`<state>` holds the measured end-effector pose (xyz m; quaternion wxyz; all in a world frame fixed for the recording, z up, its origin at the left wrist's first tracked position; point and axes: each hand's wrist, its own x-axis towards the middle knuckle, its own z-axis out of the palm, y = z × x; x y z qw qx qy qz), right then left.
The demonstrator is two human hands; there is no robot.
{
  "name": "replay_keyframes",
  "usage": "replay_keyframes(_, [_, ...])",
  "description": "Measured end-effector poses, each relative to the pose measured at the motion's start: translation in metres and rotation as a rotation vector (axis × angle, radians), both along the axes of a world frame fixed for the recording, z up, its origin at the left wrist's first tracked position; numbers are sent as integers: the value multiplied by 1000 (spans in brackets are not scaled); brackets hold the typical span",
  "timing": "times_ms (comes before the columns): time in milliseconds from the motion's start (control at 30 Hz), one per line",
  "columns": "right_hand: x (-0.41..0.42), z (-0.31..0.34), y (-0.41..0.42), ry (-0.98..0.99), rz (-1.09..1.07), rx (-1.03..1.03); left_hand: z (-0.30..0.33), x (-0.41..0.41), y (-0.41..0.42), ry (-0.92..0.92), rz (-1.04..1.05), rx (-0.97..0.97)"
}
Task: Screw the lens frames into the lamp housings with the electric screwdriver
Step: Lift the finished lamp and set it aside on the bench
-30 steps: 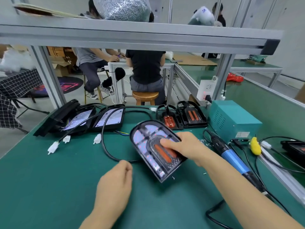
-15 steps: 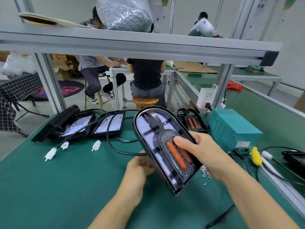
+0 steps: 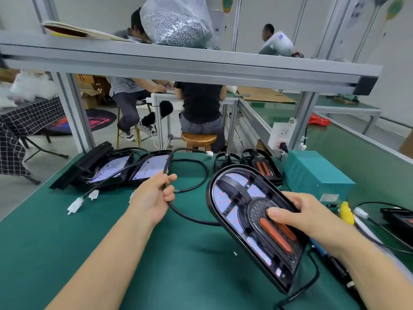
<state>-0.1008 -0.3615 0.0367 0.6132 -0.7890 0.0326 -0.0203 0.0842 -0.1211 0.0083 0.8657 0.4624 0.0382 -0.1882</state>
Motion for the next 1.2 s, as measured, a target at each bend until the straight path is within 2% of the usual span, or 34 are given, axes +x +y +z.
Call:
replay_keyframes(100, [10,-5,3,-21,-78,-4,2,-3,-2,-103,10,136])
replay_keyframes(200, [22,-8,8,-66,-154,-21,3,-8,3,-196,26,181])
replay_keyframes(400, [51,-6,22,-157,-190,-133,14,-22,16,-407,75,77])
replay_keyframes(533, [66,1,29,-299,-179,-267,28,-23,25,-475,21,8])
replay_keyframes(667, [72,8,33,-312,-113,-320,41,-21,30,-484,-58,-45])
replay_keyframes(800, [73,11,45,-404,-129,-236,50,-20,32,-427,-124,-138])
replay_keyframes(933, [71,19,50,-463,-234,-153,48,-27,26,-428,-150,-179])
replay_keyframes(1000, [70,22,52,-475,-299,-78,46,-35,18,-494,-155,-140])
replay_keyframes(1100, [68,29,56,-446,-402,11,43,-49,5,-664,-198,27])
replay_keyframes(1200, [65,33,55,-331,-458,167,42,-62,-8,-769,-265,33])
